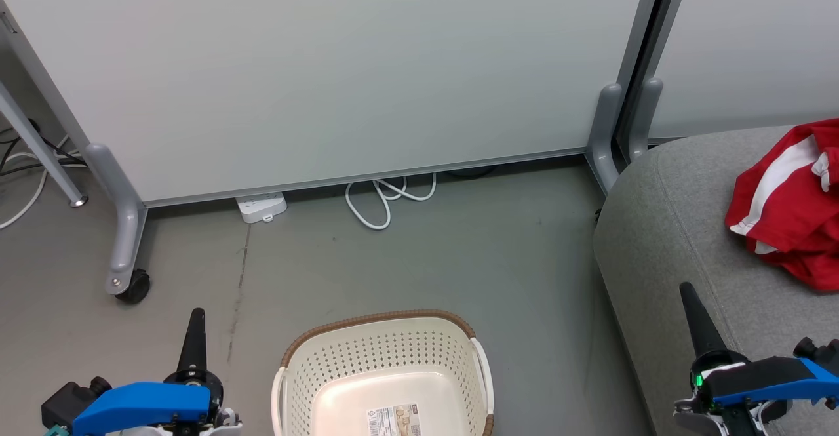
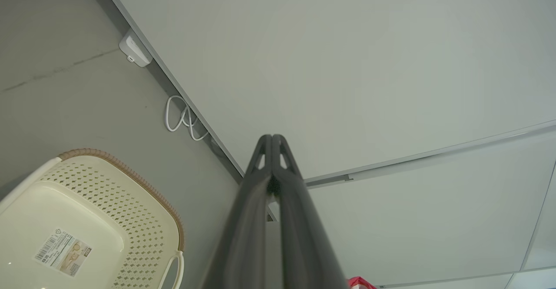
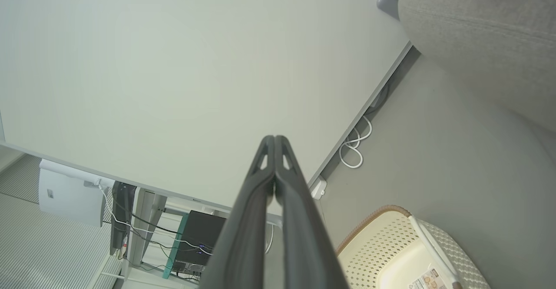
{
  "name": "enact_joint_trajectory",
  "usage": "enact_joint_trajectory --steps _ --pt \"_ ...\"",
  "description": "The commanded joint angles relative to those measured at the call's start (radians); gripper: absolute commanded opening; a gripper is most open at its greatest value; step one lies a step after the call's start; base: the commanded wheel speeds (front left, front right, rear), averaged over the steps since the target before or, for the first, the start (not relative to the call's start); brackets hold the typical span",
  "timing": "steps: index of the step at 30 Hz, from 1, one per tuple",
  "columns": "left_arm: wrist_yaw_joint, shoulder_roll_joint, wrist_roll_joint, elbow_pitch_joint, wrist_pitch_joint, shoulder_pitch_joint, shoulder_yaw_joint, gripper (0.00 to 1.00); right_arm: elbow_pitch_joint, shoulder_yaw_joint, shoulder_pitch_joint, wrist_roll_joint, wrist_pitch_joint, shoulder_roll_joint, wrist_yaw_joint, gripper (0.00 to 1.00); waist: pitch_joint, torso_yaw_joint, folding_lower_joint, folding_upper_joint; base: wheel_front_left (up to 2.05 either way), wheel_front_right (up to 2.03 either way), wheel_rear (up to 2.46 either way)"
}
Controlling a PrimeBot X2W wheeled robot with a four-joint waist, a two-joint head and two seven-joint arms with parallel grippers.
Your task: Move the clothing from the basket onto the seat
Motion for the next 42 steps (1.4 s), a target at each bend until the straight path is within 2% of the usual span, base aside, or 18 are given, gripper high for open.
enact_joint_trajectory --steps 1,42 --pt "-0.007 0.002 -0.013 -0.011 0.006 -0.025 0.007 0.0 -0.012 -0.004 -0.019 0.02 0.004 0.001 0.0 0.0 0.0 0.0 -0.0001 0.0 0.0 0.0 0.0" --pt "-0.011 -0.009 -0.298 -0.045 0.093 -0.062 0.057 0.0 -0.02 -0.03 -0.038 0.366 0.061 0.005 0.0 0.0 0.007 -0.013 -0.0001 0.0 0.0 0.0 0.0"
